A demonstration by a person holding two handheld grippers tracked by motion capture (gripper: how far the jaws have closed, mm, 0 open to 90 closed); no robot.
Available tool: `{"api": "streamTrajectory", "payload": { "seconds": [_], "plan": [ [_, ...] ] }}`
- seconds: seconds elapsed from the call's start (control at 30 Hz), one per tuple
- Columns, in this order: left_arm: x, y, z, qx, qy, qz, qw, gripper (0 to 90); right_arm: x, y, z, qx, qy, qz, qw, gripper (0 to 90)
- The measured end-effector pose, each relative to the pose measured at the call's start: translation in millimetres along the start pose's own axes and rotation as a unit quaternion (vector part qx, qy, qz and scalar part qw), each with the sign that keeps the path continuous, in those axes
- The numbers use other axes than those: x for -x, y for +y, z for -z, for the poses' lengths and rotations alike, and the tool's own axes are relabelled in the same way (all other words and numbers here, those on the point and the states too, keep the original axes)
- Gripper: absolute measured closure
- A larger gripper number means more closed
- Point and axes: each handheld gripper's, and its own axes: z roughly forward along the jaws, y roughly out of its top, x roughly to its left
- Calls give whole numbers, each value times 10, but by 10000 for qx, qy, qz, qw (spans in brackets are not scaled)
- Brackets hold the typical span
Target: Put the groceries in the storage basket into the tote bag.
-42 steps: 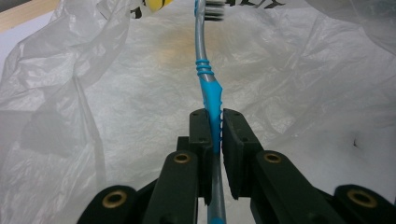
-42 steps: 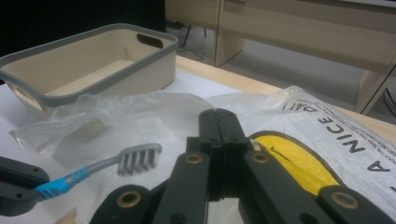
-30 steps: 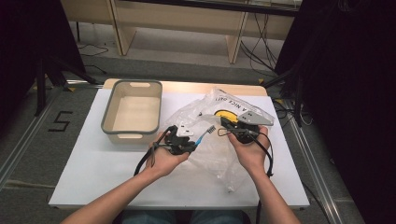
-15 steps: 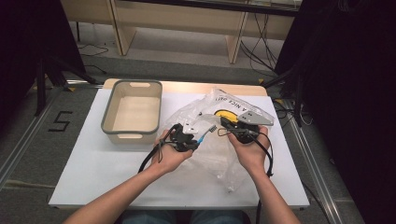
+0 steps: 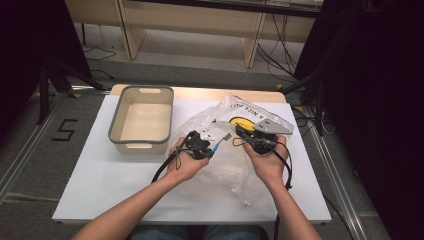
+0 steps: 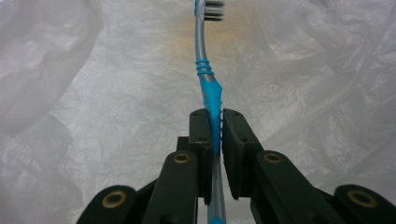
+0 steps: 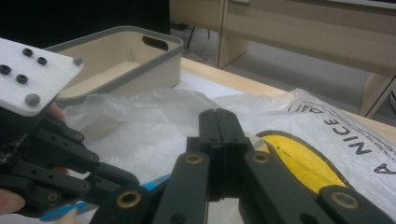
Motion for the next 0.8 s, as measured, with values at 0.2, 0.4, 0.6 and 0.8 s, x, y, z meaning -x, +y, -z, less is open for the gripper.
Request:
{"api": "streamTrajectory", "payload": {
  "seconds": [0.2, 0.4, 0.6, 0.8],
  "plan": [
    [8, 72, -55, 13, 8, 24, 10000, 822, -15, -2, -10, -13, 35, 19, 10000, 900],
    [12, 136, -131, -15, 52, 60, 10000, 821, -21, -2, -12, -20, 60, 13, 10000, 900],
    [31, 163, -202, -11, 139, 49, 9999, 821, -19, -4, -12, -30, 77, 23, 10000, 900],
    [28, 188, -257, 111, 204, 34, 9997, 820, -22, -6, -16, -47, 86, 28, 9999, 900]
  ]
}}
